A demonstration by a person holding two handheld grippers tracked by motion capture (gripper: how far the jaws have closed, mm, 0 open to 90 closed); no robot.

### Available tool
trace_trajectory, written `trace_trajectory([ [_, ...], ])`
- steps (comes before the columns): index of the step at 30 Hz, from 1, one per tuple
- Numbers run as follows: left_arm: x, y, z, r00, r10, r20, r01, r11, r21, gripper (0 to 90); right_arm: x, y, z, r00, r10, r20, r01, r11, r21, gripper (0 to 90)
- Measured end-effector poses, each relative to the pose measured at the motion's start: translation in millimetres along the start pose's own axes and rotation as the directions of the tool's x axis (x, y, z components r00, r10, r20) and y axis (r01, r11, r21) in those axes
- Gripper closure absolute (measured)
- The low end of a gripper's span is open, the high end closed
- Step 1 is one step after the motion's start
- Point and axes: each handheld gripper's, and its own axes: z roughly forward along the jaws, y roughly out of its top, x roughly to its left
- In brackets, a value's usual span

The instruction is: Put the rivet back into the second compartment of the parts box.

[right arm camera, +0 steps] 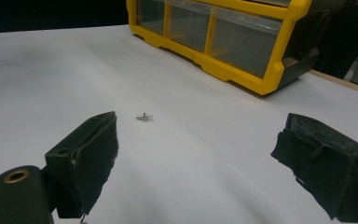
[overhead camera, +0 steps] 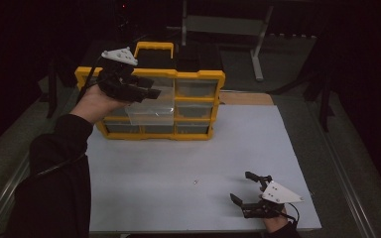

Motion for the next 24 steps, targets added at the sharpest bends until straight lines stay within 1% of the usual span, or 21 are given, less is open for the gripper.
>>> trace_trajectory([
  [2, -1.1, 0.6, -1.4, 1.0, -0.003, 0.002, 0.003, 1.0, -0.004, 41.9, 0.1, 0.1, 0.0, 1.0, 0.0, 0.0, 0.0, 1.0, 0.0, 11.1],
  [3, -3.9, 1.4, -4.1, 1.0, -0.005, 0.002, 0.005, 0.9999, -0.012, 41.9, 0.2, 0.2, 0.1, 1.0, 0.0, 0.0, 0.0, 1.0, -0.001, 11.1],
  [5, -7.1, 2.1, -6.5, 1.0, -0.003, -0.004, 0.003, 0.9999, -0.014, 33.6, 0.3, 0.3, 0.0, 1.0, 0.0, 0.0, 0.0, 1.0, -0.001, 11.1],
  [8, -12.6, 2.2, -8.8, 0.9998, -0.013, -0.016, 0.013, 0.9998, -0.015, 20.4, 0.2, 0.5, -0.2, 1.0, 0.001, 0.001, -0.001, 1.0, -0.002, 11.1],
  [10, -15.9, 2.6, -10.2, 0.9991, -0.028, -0.033, 0.028, 0.9996, -0.011, 8.3, 0.1, 0.5, -0.3, 1.0, 0.003, 0.001, -0.003, 1.0, -0.002, 11.1],
  [12, -19.6, 2.3, -12.1, 0.9991, -0.034, -0.027, 0.034, 0.9993, -0.014, 1.0, 0.1, 0.5, -0.4, 1.0, 0.004, 0.001, -0.004, 1.0, -0.002, 11.1],
  [13, -22.1, 2.0, -13.0, 0.999, -0.032, -0.03, 0.032, 0.9994, -0.016, 0.0, 0.1, 0.6, -0.5, 1.0, 0.004, 0.001, -0.004, 1.0, -0.003, 11.1],
  [16, -28.8, 0.4, -14.4, 0.9995, -0.027, -0.017, 0.027, 0.9992, -0.029, 0.0, 0.1, 0.7, -0.4, 1.0, 0.003, 0.001, -0.003, 1.0, -0.004, 11.1],
  [18, -36.4, -1.1, -14.7, 0.9997, -0.013, -0.021, 0.013, 0.9993, -0.036, 0.0, 0.1, 0.7, -0.4, 1.0, 0.002, 0.002, -0.002, 1.0, -0.004, 11.1],
  [19, -40.4, -1.9, -14.7, 0.9999, -0.008, -0.014, 0.008, 0.999, -0.044, 0.0, 0.0, 0.8, -0.5, 1.0, 0.002, 0.002, -0.002, 1.0, -0.004, 11.1],
  [20, -43.4, -2.5, -14.9, 0.9998, -0.001, -0.02, 0.0, 0.9988, -0.049, 0.0, 0.0, 1.0, -0.6, 1.0, 0.0, 0.004, 0.0, 1.0, -0.005, 11.1],
  [21, -48.0, -4.1, -14.8, 1.0, 0.008, 0.001, -0.008, 0.9981, -0.061, 0.0, 0.1, 1.2, -0.8, 1.0, 0.0, 0.004, 0.0, 1.0, -0.006, 11.1],
  [23, -55.3, -6.2, -13.8, 0.9998, 0.022, 0.005, -0.021, 0.9977, -0.064, 0.0, 0.2, 1.5, -1.0, 1.0, 0.0, 0.004, 0.0, 1.0, -0.007, 11.1],
  [24, -60.2, -8.0, -12.6, 0.9992, 0.035, 0.021, -0.034, 0.9974, -0.063, 0.0, 0.2, 1.4, -0.9, 1.0, 0.001, 0.003, -0.001, 1.0, -0.007, 11.1],
])
